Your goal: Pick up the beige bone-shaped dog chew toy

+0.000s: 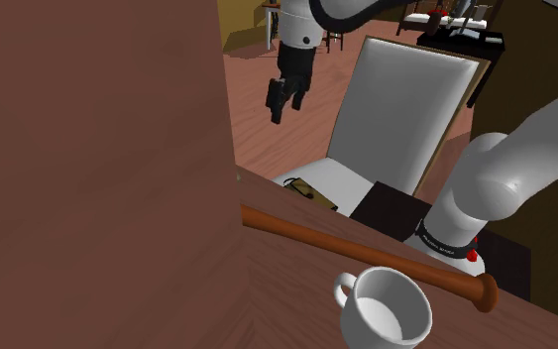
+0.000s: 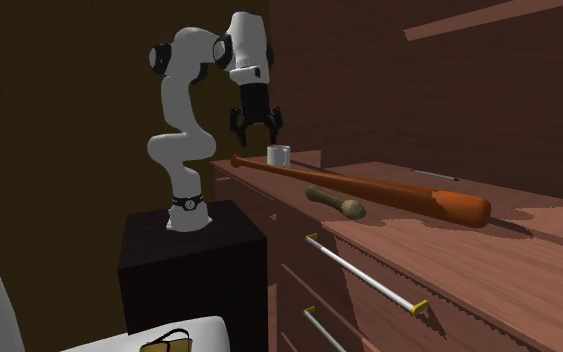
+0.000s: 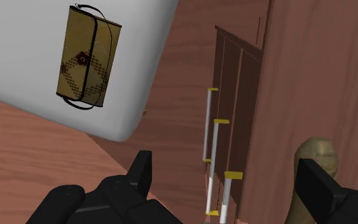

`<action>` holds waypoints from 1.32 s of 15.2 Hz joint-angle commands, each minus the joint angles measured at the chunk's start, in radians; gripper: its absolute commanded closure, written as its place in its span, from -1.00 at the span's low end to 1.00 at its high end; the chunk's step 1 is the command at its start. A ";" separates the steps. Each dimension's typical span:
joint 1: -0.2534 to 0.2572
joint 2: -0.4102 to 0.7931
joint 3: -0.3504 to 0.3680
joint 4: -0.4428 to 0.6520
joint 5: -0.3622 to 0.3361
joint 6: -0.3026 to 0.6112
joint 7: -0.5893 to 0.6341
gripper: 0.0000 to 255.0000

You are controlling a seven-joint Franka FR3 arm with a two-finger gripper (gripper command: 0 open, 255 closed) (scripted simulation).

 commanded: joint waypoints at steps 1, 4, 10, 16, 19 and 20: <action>-0.002 0.077 0.036 0.042 -0.016 0.033 0.043 -1.00; -0.005 0.191 0.084 0.105 -0.053 0.075 0.107 -1.00; 0.007 0.436 0.157 0.268 -0.176 0.124 0.251 -1.00; 0.071 0.698 0.176 0.485 -0.325 0.115 0.387 -1.00; 0.089 0.748 0.168 0.509 -0.352 0.132 0.409 -1.00; 0.090 0.753 0.167 0.501 -0.355 0.143 0.412 -1.00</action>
